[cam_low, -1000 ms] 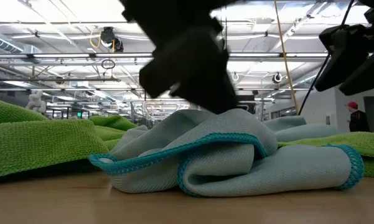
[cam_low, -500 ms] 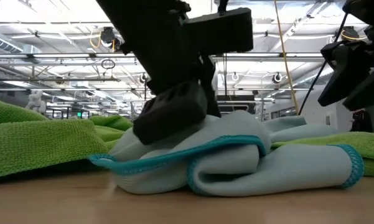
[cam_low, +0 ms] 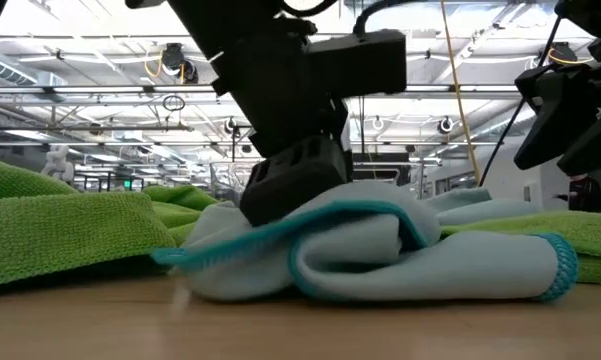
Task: Fold microfiber towels
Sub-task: Put the blue folded microfiber towel into the left transparent bin
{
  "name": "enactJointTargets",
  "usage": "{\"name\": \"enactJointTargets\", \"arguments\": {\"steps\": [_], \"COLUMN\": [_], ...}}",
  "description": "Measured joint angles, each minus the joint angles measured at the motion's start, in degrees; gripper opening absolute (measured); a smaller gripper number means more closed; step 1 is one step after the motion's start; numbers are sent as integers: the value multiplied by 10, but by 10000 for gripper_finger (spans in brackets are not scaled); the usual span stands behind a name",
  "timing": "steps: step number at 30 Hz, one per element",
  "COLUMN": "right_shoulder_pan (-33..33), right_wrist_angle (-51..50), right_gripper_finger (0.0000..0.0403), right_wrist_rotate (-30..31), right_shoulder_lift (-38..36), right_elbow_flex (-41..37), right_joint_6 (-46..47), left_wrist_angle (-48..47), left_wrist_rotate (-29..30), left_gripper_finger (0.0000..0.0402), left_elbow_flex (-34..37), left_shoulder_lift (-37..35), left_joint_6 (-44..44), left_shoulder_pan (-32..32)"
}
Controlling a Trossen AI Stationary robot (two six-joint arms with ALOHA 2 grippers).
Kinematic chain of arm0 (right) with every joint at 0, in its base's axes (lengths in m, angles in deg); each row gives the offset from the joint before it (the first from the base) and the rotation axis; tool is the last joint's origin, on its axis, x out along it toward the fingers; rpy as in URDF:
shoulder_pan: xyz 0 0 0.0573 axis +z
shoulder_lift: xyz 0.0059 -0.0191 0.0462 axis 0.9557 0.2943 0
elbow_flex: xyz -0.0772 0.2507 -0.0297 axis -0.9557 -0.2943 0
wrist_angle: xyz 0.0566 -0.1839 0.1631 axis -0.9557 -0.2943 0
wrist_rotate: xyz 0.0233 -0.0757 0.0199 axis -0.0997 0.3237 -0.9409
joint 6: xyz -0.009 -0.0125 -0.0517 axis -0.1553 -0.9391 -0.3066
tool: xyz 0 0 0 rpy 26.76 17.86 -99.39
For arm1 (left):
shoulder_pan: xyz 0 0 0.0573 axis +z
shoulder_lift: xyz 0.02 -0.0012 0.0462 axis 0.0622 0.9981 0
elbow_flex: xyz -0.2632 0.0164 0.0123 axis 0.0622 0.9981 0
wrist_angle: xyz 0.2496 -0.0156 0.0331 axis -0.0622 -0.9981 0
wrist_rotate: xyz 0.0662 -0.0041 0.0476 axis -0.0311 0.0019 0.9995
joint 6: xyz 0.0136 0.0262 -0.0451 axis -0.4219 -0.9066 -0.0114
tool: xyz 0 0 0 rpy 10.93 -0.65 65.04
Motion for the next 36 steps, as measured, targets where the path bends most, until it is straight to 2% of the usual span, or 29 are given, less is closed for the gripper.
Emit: {"name": "enactJointTargets", "arguments": {"steps": [5, 13, 17, 28, 33, 36], "right_shoulder_pan": [2, 2, 2, 2, 2, 1], "right_wrist_angle": [0, 0, 4, 16, 29, 65], "right_gripper_finger": [167, 167, 167, 167, 167, 167], "right_wrist_rotate": [0, -3, -13, -14, -10, 11], "right_shoulder_lift": [0, 0, 0, 0, 9, 19], "right_elbow_flex": [0, 0, 0, 0, 0, 0], "right_joint_6": [3, 1, 0, -2, -23, -43], "left_wrist_angle": [3, -5, -13, -27, -45, -43], "left_wrist_rotate": [-50, -42, -30, -29, -33, -53], "left_gripper_finger": [246, 241, 199, 17, 23, 12], "left_elbow_flex": [0, 0, 0, 0, 0, 0], "left_shoulder_lift": [0, 4, 7, 5, -26, -46], "left_joint_6": [-13, -1, -6, 8, 36, 53], "left_shoulder_pan": [2, -4, -3, -4, 1, 10]}}
